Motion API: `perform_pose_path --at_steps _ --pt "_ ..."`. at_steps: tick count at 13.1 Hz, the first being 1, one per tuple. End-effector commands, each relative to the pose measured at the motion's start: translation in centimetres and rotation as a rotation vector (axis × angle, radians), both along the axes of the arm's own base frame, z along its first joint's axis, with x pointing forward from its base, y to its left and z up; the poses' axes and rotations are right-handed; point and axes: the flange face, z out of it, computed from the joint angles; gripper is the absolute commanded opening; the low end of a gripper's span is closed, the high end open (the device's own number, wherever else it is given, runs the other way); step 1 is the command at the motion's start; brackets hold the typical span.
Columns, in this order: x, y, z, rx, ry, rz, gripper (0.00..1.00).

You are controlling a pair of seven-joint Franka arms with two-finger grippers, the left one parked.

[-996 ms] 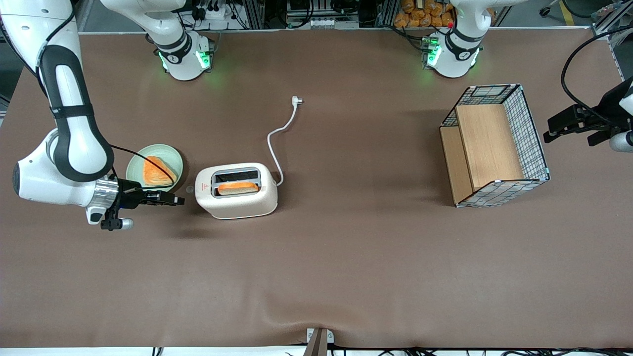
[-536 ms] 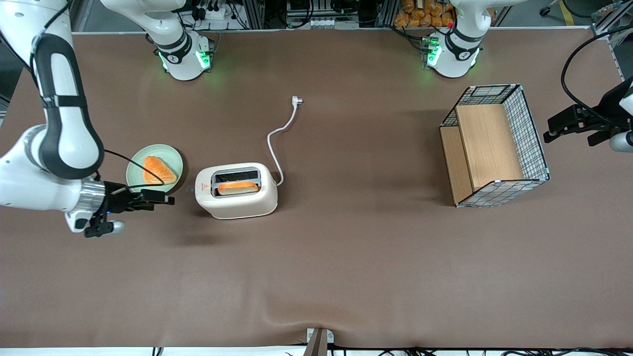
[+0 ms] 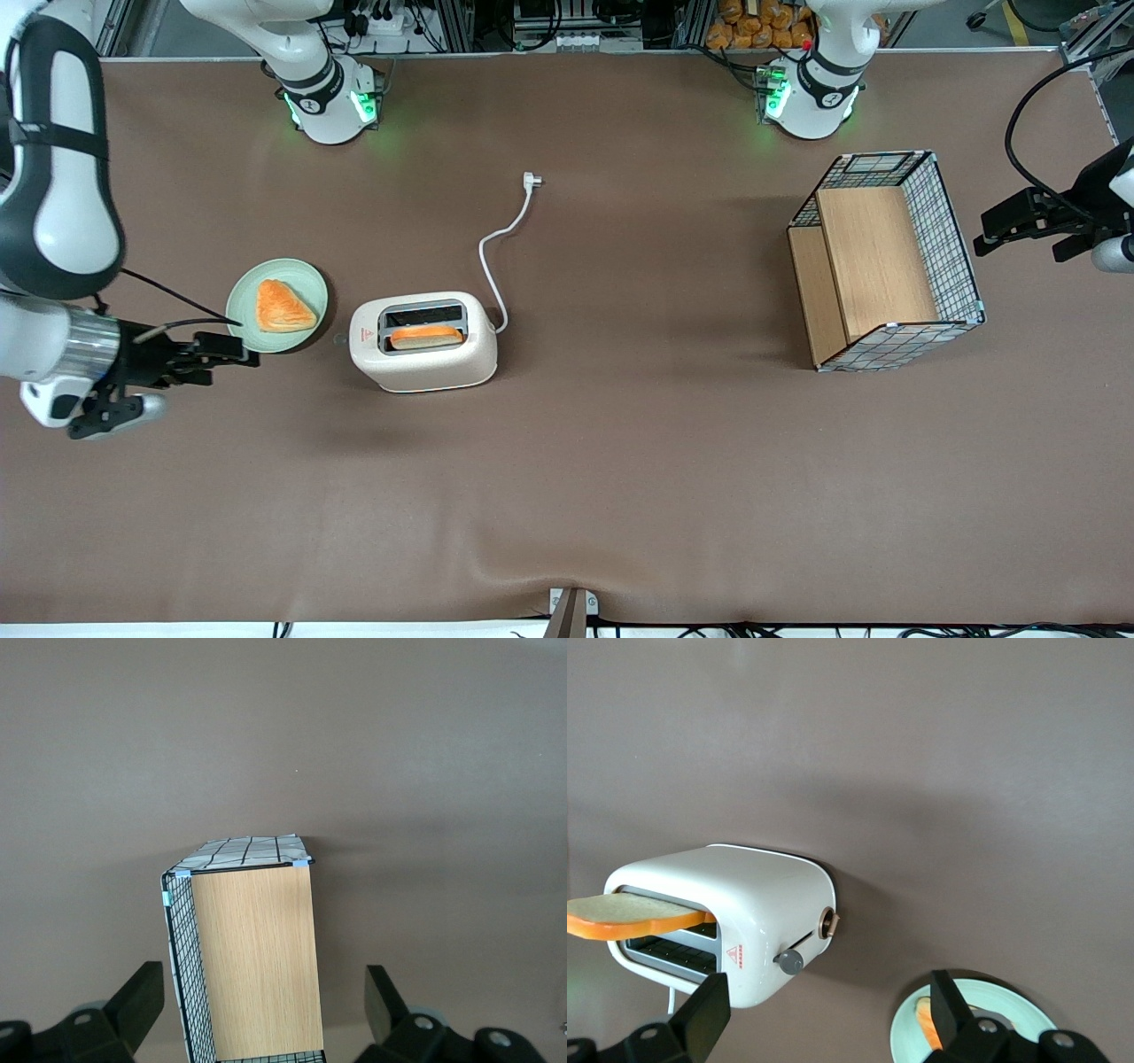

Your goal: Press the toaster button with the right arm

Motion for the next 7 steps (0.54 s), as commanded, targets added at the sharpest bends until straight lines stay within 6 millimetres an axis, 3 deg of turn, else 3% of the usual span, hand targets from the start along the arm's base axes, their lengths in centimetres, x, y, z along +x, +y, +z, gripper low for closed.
perform_pose_path --at_steps 1,2,5,7 --pt "-0.4 -1.7 3.3 -0.048 -0.006 -0.005 1.00" --pt "-1.0 -1.5 4.3 -0.069 0.002 0.002 1.00" --pt "-3.8 -0.1 10.3 -0.213 0.016 -0.115 1.00" --pt "-5.7 -0.4 13.6 -0.280 -0.002 -0.132 1.00"
